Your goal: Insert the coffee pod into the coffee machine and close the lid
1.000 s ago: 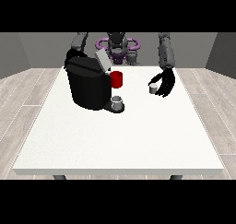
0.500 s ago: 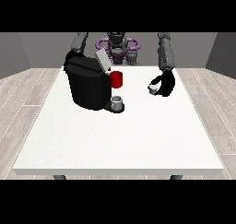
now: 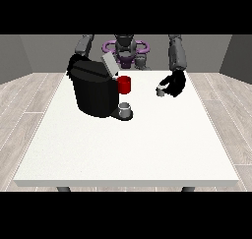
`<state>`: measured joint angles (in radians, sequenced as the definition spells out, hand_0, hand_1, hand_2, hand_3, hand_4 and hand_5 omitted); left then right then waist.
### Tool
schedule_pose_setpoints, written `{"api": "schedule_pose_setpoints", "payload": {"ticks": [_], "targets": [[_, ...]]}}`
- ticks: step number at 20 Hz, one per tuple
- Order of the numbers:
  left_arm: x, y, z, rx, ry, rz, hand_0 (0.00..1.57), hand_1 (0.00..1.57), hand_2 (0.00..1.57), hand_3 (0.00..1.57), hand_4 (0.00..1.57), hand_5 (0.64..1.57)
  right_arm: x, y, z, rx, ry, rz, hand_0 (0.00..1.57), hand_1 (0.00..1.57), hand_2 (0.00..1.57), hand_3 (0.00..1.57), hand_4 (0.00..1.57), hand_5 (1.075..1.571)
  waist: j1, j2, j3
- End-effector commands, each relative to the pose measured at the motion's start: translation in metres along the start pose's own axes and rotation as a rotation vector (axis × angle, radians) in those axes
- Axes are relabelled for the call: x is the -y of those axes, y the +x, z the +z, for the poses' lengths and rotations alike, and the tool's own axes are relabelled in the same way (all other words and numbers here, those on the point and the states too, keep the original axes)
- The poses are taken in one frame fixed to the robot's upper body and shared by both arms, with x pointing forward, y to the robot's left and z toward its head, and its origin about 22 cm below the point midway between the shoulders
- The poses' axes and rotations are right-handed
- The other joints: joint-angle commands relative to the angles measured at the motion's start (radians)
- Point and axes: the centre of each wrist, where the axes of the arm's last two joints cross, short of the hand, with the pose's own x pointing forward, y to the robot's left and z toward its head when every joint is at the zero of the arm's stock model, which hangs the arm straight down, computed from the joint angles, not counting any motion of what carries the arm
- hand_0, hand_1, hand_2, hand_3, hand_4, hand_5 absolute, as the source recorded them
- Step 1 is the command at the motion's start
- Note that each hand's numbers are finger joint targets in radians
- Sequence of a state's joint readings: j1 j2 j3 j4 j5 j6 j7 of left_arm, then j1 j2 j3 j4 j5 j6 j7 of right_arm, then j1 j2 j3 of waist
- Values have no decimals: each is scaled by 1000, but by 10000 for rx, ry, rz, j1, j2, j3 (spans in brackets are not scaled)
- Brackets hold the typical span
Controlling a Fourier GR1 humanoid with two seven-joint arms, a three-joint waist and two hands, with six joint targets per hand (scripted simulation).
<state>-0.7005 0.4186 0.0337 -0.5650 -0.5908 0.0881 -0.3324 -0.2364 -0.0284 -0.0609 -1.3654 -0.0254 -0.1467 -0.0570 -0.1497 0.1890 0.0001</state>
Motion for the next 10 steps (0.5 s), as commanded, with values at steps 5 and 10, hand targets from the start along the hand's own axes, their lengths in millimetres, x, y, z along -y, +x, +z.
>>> {"api": "schedule_pose_setpoints", "payload": {"ticks": [5, 10], "targets": [[-57, 45, -32, 900, -301, 302, 1243, 1243, 1327, 1315, 535, 1571, 2, -17, 4, -478, 251, 295, 0, 0, 0, 0, 407, 1571, -138, -660, 1], [-46, 76, -42, 1793, -567, 87, 1255, 1255, 1332, 1288, 556, 1571, 3, -25, 3, -422, 137, -5, 0, 0, 0, 0, 489, 1571, 11, -672, 2]]}}
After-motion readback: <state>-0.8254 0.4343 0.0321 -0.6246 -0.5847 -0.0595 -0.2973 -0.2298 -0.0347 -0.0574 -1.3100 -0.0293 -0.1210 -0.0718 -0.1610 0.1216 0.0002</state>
